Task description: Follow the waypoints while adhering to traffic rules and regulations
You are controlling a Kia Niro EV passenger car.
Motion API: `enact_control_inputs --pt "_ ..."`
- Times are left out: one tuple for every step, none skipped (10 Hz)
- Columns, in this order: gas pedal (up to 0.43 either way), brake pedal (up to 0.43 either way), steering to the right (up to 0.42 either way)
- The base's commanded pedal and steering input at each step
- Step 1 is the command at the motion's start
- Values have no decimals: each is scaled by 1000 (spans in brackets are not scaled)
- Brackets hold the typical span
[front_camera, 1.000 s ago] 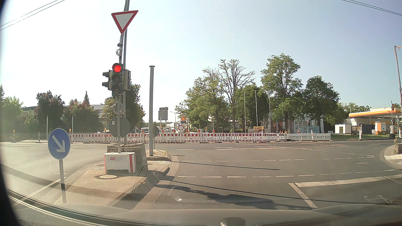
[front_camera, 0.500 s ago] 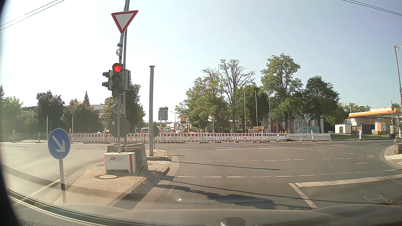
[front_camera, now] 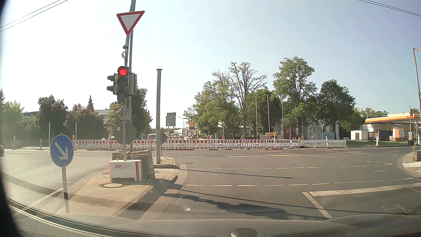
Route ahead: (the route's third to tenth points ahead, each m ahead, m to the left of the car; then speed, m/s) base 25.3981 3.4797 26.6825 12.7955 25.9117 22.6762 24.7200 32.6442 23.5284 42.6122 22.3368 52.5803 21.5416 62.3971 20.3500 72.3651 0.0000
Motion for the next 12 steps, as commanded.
enact_control_inputs --pt "0 384 6" --pt "0 384 6" --pt "0 384 6" --pt "0 390 6" --pt "0 384 5" --pt "0 384 6" --pt "0 390 6" --pt "0 390 6" --pt "0 384 6" --pt "0 384 6" --pt "0 384 6" --pt "0 384 6"
